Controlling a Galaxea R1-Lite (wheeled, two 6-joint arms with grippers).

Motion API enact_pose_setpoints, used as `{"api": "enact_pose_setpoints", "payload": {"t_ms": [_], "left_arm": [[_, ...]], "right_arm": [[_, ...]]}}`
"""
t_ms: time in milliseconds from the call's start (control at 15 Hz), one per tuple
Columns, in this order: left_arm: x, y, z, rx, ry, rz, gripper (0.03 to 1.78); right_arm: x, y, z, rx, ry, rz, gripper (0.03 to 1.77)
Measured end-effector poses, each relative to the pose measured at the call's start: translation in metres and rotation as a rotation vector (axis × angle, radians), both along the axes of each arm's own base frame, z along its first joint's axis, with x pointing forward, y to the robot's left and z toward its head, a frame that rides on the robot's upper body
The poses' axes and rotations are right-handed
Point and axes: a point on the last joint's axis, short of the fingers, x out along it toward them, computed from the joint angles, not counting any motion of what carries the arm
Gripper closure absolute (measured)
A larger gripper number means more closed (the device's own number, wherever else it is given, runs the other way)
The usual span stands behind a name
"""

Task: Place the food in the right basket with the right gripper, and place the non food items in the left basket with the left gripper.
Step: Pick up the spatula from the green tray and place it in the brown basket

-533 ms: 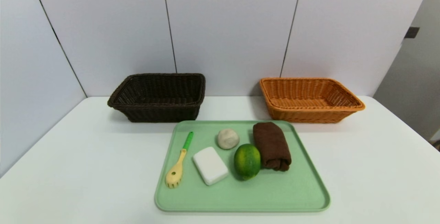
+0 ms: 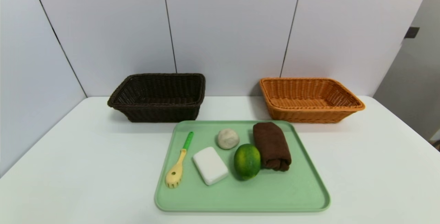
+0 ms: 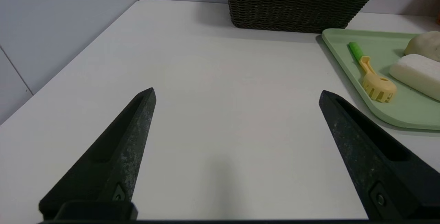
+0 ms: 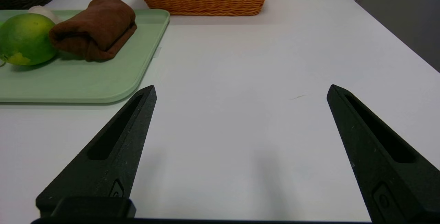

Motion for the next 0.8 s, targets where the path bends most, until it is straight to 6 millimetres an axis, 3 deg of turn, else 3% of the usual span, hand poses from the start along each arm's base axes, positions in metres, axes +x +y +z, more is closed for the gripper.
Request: {"api": "enact_pose_setpoints", "payload": {"t_ms": [800], "left_arm": [[0.0000,0.0000,0.0002,-0.007,-0.002,0.000,0.12]], "right_arm": [[0.0000,0.0000,0.0002,-0.004,-0.002,0.000,0.09]]}}
